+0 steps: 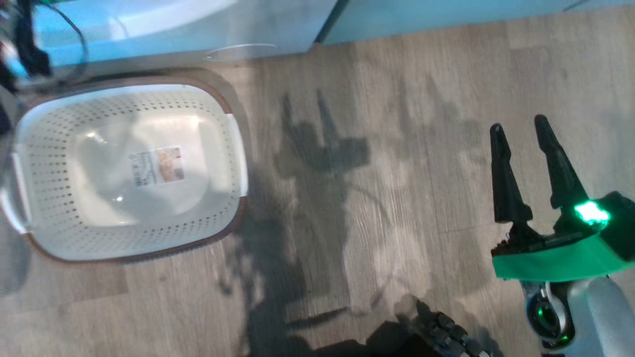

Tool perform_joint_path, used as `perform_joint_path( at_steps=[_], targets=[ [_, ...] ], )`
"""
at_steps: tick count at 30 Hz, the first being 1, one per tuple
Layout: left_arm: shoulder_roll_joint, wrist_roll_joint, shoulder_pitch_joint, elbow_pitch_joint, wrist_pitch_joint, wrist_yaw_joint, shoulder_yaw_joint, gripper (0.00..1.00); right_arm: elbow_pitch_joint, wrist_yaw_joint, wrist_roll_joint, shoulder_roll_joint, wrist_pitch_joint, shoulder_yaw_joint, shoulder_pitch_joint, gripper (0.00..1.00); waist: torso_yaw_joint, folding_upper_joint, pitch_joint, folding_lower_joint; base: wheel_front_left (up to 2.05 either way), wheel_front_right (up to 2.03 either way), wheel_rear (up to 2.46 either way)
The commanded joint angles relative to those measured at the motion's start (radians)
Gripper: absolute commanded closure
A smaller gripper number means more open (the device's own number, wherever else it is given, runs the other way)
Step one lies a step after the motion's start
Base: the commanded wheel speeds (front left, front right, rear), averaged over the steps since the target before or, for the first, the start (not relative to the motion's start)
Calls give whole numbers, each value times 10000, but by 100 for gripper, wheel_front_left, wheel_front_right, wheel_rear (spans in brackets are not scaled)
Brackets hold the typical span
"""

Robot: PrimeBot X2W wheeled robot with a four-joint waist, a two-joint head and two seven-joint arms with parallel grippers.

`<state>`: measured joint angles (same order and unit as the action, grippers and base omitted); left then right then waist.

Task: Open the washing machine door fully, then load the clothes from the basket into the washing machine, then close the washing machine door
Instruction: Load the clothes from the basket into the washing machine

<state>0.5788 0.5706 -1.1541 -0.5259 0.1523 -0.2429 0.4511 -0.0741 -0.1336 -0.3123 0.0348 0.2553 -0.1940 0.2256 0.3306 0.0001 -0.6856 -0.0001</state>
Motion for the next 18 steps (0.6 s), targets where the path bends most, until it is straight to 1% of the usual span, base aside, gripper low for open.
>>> perform_joint_path(
  at_steps=[1, 11, 15, 18],
  targets=[
    [420, 58, 290, 650, 158, -173, -417, 0, -256, 29, 120, 154, 65, -88, -313, 0, -258, -1, 237, 1, 0, 0, 0],
    [569, 16, 3888, 4617, 676, -1704, -496, 0, -292, 29, 696, 154, 65, 342, -609, 0, -1117, -1, 1024, 1, 0, 0, 0],
    [565, -98, 5325, 5810, 817, -2339, -481, 0, -292, 29, 929, 154, 65, 609, -822, 0, -1479, -1, 1449, 1, 0, 0, 0],
    [529, -153, 6279, 6457, 885, -2727, -452, 0, -288, 29, 1107, 154, 65, 872, -1025, 0, -1748, -1, 1804, 1, 0, 0, 0]
  ],
)
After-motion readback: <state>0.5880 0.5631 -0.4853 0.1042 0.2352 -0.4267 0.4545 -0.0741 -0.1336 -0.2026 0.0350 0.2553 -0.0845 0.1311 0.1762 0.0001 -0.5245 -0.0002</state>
